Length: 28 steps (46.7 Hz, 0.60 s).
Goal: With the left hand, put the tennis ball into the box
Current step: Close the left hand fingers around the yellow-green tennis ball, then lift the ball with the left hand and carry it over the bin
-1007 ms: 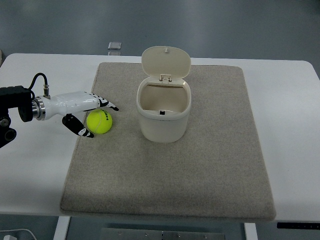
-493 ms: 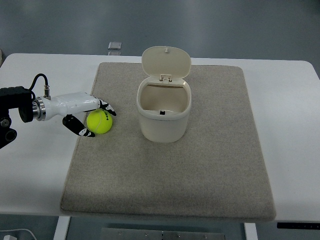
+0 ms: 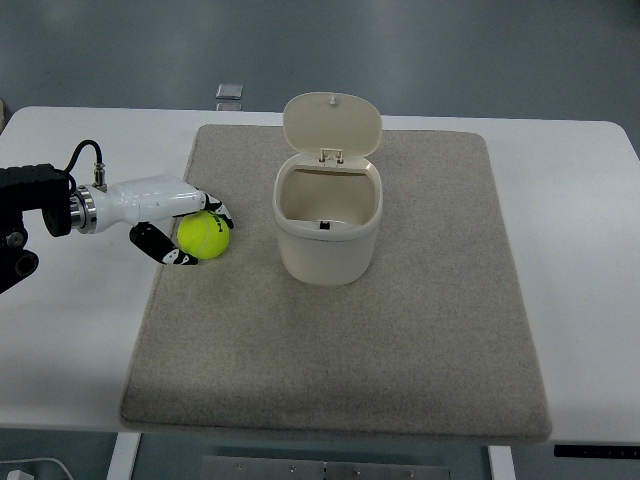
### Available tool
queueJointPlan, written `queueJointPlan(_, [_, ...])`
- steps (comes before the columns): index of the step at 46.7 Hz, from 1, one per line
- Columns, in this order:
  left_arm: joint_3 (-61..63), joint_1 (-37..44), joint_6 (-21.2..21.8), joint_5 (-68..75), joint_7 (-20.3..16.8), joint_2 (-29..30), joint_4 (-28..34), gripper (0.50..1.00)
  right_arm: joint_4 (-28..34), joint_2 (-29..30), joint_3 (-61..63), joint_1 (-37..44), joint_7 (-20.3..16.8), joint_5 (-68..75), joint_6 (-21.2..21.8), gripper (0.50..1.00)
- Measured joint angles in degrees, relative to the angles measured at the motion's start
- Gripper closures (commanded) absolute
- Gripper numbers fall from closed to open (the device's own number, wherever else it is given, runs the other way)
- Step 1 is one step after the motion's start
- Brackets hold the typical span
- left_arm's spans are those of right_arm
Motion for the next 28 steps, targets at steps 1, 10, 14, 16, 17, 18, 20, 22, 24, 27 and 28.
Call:
queueJointPlan(1, [-0.08, -0.18, 0.22, -0.11, -0.01, 0.10, -0.06, 1.000, 0.00, 0.00, 0.00, 0.00, 0.00, 0.00, 0.00, 0.562])
queueJointPlan(10, [-0.43, -2.11, 1.72, -3.98, -1.56, 4.03, -2.08, 1.000, 0.00, 0.00, 0.00, -0.01, 0.00, 0.00, 0.00, 0.562])
queueJointPlan(14, [-0.45, -2.29, 1.73, -4.36, -3.81, 5.63, -4.18, 1.000, 0.00, 0.00, 0.00, -0.01, 0.01, 0.00, 0.01, 0.562])
queueJointPlan(16, [-0.45, -2.31, 1.73, -4.38, -4.59, 6.28, -5.52, 1.000, 0.00, 0.00, 0.00, 0.00, 0.01, 0.00, 0.01, 0.560])
queueJointPlan(17, [-0.45, -2.31, 1.73, -4.39, -4.82, 6.52, -6.14, 1.000, -0.01, 0.00, 0.00, 0.00, 0.01, 0.00, 0.01, 0.560])
queueJointPlan(18, [-0.45, -2.32, 1.73, -4.39, -5.03, 6.73, -6.87, 1.000, 0.00, 0.00, 0.00, -0.01, 0.00, 0.00, 0.01, 0.562])
queueJointPlan(20, [-0.45, -2.34, 1.73, -4.40, -5.45, 7.05, -7.86, 1.000, 0.00, 0.00, 0.00, 0.00, 0.00, 0.00, 0.01, 0.562])
queueJointPlan(22, [-0.48, -2.42, 1.73, -4.40, -6.15, 7.22, -8.72, 1.000, 0.00, 0.00, 0.00, 0.00, 0.01, 0.00, 0.01, 0.562])
queueJointPlan(24, [-0.67, -2.46, 1.74, -4.39, -6.98, 7.34, -9.67, 1.000, 0.00, 0.00, 0.00, 0.00, 0.01, 0.00, 0.02, 0.560])
queueJointPlan(27, [-1.51, -2.57, 1.83, -4.30, -7.94, 7.67, -10.98, 1.000, 0.00, 0.00, 0.00, 0.00, 0.00, 0.00, 0.02, 0.562])
queueJointPlan(28, [-1.87, -2.72, 1.85, -4.29, -8.17, 7.94, -11.40, 1.000, 0.00, 0.00, 0.00, 0.00, 0.00, 0.00, 0.02, 0.562])
